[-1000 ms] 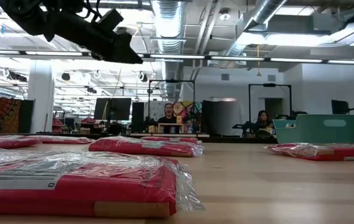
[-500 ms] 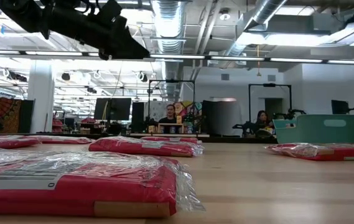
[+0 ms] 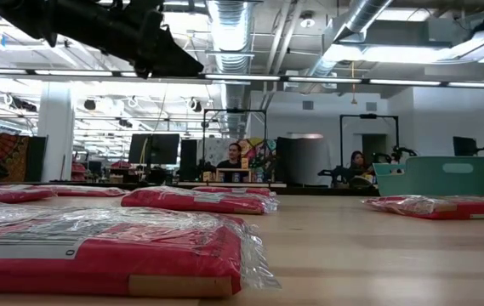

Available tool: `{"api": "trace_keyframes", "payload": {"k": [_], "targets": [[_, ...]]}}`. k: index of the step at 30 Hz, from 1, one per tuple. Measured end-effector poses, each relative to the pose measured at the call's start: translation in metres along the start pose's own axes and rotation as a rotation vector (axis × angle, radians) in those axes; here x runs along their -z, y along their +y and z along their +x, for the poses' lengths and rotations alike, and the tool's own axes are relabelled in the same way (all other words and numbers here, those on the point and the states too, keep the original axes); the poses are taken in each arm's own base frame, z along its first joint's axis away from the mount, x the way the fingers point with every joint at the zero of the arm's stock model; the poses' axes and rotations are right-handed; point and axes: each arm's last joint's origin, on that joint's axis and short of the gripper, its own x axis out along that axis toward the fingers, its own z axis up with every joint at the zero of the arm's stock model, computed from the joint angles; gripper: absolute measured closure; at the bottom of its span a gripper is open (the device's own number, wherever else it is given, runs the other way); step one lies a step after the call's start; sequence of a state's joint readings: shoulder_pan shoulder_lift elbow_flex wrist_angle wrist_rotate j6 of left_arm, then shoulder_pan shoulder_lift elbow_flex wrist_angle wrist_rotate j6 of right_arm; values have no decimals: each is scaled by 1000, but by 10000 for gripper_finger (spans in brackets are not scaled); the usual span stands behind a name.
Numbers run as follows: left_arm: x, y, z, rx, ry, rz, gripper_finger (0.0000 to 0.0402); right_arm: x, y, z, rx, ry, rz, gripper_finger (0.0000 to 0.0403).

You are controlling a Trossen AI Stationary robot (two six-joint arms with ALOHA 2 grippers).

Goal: Sort popcorn bags into baskets
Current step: Put the popcorn bag into the green bin

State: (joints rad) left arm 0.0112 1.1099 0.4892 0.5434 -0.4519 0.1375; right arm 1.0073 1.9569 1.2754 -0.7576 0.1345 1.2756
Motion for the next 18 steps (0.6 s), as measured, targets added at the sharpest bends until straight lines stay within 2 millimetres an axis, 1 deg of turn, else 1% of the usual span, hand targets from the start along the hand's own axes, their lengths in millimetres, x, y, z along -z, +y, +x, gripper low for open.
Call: {"api": "trace_keyframes", "payload": {"k": [4, 6, 7, 9, 13, 14, 18], "targets": [[0, -3, -1, -4, 2, 1, 212, 0, -2, 7, 35, 7, -5, 173], [0, -4, -2, 2, 2, 1, 212, -2, -4, 8, 53, 12, 6, 186], [0, -4, -2, 4, 5, 1, 212, -4, -5, 8, 60, 14, 8, 199], [0, -5, -2, 6, 7, 2, 212, -8, -8, 6, 59, 21, -13, 240], [0, -5, -2, 5, 7, 2, 212, -16, -11, 0, 45, 15, -60, 370], [0, -5, -2, 6, 7, 2, 212, -17, -12, -2, 40, 13, -75, 383], [0, -5, -2, 25, 5, 1, 212, -22, -16, -9, 32, 0, -84, 393]]}}
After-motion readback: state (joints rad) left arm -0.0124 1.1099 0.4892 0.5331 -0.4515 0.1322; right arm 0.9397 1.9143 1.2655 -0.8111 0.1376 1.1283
